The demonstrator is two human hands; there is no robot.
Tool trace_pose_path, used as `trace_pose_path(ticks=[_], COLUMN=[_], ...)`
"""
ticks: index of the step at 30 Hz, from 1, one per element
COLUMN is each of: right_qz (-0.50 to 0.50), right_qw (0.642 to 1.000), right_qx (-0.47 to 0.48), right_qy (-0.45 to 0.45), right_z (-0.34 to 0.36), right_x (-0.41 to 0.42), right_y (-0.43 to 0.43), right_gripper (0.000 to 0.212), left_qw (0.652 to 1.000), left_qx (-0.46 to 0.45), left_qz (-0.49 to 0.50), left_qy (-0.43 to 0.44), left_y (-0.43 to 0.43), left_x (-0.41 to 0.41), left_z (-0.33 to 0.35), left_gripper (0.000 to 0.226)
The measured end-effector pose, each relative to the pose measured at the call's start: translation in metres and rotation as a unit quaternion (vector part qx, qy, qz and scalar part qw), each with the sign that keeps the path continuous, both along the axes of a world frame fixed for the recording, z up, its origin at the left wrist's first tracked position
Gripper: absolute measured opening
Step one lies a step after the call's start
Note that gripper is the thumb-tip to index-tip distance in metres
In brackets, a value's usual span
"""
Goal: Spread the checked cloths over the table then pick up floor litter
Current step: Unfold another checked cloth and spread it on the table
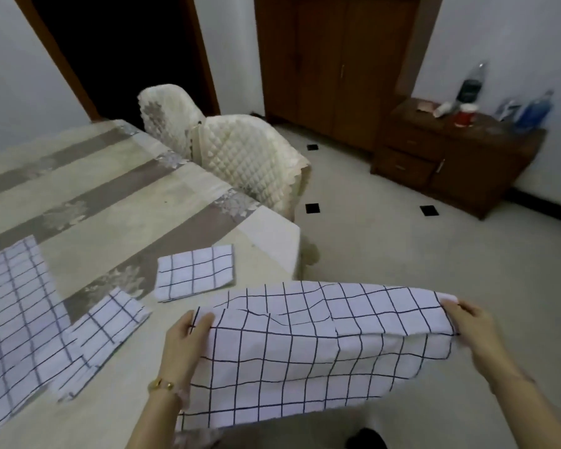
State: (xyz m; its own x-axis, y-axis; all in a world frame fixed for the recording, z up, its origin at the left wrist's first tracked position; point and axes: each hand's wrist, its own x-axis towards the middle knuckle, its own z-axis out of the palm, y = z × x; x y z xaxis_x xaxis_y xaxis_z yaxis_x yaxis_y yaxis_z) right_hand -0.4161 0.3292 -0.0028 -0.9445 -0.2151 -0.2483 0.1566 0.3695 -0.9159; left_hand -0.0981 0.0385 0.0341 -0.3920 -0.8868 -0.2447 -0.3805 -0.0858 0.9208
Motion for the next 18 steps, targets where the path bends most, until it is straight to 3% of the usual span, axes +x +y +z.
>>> trace_pose_path(ticks=[2,5,8,12,18], right_qz=[-0.019,-0.037,-0.043,-0.045,-0.016], right_qw=[1.000,0.998,0.997,0.997,0.999], right_qx=[0.002,0.019,0.035,0.044,0.030], right_qy=[-0.019,-0.043,-0.060,-0.045,0.005], right_z=[-0.011,-0.027,-0.029,-0.014,0.019], right_x=[-0.029,-0.064,-0.109,-0.175,-0.292], right_y=[0.026,0.060,0.082,0.078,0.022], right_gripper=[0.011,0.015,0.015,0.021,0.016], left_qw=[1.000,1.000,0.999,0.998,0.996], left_qx=[0.002,0.020,0.025,0.038,0.031], left_qz=[-0.003,-0.008,-0.044,-0.057,-0.079], left_qy=[0.007,0.016,0.002,-0.004,0.016], left_y=[0.018,0.041,0.059,0.061,0.019], left_x=[-0.046,-0.106,-0.170,-0.246,-0.377], left_z=[-0.006,-0.017,-0.021,-0.020,-0.028], left_gripper=[0.031,0.024,0.039,0.013,0.013])
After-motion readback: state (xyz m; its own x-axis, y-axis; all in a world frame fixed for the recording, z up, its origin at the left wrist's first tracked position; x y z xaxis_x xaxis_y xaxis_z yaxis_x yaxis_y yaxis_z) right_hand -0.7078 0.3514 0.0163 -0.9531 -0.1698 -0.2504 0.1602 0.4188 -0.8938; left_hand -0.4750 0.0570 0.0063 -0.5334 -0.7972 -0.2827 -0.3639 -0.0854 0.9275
